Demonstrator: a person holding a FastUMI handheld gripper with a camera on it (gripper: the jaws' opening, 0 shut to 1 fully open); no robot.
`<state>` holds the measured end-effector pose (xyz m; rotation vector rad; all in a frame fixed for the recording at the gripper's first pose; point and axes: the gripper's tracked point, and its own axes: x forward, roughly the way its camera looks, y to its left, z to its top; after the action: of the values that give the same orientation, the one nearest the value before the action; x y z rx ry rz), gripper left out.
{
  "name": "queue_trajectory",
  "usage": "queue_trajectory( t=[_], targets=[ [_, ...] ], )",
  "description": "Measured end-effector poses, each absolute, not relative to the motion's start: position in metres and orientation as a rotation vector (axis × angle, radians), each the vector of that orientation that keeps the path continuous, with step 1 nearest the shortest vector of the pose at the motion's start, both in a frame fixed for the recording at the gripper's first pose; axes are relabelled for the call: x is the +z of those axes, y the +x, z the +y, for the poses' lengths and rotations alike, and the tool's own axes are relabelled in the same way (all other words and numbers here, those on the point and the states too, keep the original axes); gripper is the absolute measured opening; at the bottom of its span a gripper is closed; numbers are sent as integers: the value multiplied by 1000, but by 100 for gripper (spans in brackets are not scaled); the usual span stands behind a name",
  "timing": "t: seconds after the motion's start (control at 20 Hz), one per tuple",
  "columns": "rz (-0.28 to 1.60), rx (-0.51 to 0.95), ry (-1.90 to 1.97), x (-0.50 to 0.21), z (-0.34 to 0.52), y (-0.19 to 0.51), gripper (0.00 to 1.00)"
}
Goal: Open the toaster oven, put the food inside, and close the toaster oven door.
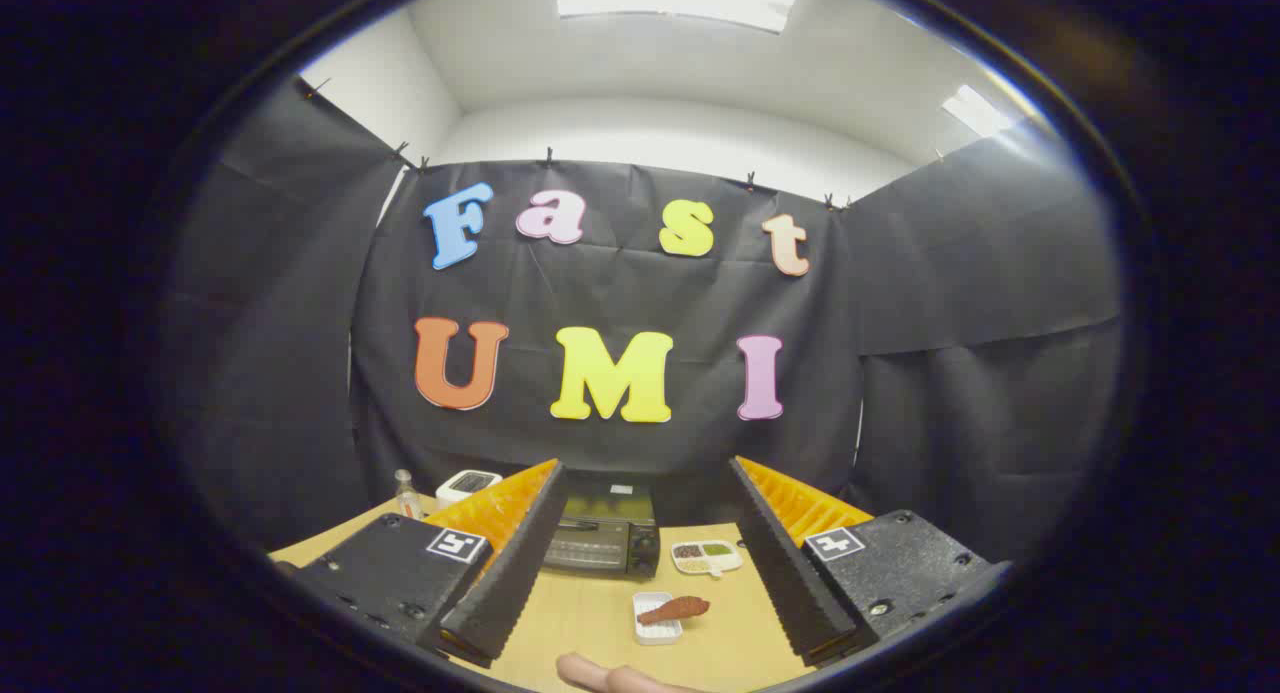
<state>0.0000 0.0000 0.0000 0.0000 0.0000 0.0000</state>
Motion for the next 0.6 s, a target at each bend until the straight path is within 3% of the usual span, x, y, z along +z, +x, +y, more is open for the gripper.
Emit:
queue_trajectory(
  t=[0.6],
  targets=[
    [0,-34,40,-8,-7,9,100]
  ],
)
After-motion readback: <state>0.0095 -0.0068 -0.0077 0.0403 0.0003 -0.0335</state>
